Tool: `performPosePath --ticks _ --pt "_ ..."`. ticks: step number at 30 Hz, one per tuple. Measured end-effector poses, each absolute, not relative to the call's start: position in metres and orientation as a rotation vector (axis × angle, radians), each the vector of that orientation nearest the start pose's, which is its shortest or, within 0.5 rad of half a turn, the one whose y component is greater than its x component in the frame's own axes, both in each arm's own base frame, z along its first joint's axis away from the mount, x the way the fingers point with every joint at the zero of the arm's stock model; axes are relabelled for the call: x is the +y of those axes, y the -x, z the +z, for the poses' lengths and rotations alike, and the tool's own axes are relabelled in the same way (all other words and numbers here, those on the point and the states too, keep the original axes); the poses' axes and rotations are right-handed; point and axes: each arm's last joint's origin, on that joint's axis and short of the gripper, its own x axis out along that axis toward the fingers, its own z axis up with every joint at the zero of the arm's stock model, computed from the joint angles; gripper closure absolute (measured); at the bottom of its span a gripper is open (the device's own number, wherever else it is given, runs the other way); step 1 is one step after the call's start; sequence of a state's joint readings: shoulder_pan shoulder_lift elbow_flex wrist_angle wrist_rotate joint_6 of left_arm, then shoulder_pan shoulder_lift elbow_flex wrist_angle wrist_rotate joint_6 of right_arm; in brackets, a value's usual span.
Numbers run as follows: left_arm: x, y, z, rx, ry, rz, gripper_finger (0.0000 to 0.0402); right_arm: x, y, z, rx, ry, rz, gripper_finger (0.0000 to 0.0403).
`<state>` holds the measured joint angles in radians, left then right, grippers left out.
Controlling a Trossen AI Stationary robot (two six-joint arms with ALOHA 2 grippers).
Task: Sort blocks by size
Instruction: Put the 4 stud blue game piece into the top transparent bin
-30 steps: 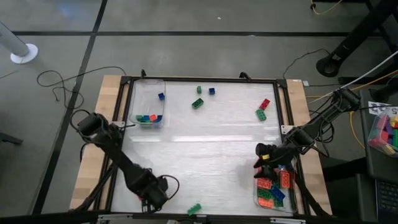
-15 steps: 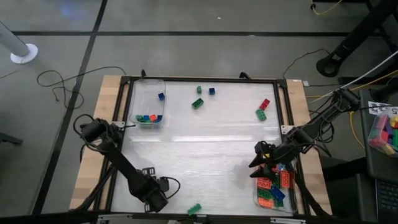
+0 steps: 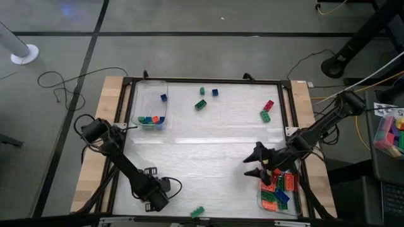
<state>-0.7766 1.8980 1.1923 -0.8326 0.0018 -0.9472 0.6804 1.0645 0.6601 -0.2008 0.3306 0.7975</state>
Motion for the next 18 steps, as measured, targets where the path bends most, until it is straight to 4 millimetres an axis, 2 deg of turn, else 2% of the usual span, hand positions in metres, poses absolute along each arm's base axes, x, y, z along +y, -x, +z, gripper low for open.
performPosePath --ticks 1,4,7,12,18 --pt "-0.232 -0.24 0.144 1.544 0.147 0.106 0.028 0.132 -0.179 0.237 0.611 -0.436 0.108 0.0114" --pt "-0.223 -0.246 0.146 1.534 0.123 0.091 0.028 0.139 -0.188 0.232 0.581 -0.336 0.138 0.0114" --pt "-0.207 -0.256 0.152 1.439 0.021 0.144 0.028 0.145 -0.195 0.226 0.559 -0.247 0.171 0.0114" --pt "-0.172 -0.266 0.173 1.312 -0.201 0.281 0.028 0.156 -0.209 0.21 0.544 -0.056 0.219 0.0114" --pt "-0.117 -0.265 0.212 1.207 -0.388 0.533 0.0275 0.171 -0.229 0.186 0.486 0.08 0.258 0.0114"
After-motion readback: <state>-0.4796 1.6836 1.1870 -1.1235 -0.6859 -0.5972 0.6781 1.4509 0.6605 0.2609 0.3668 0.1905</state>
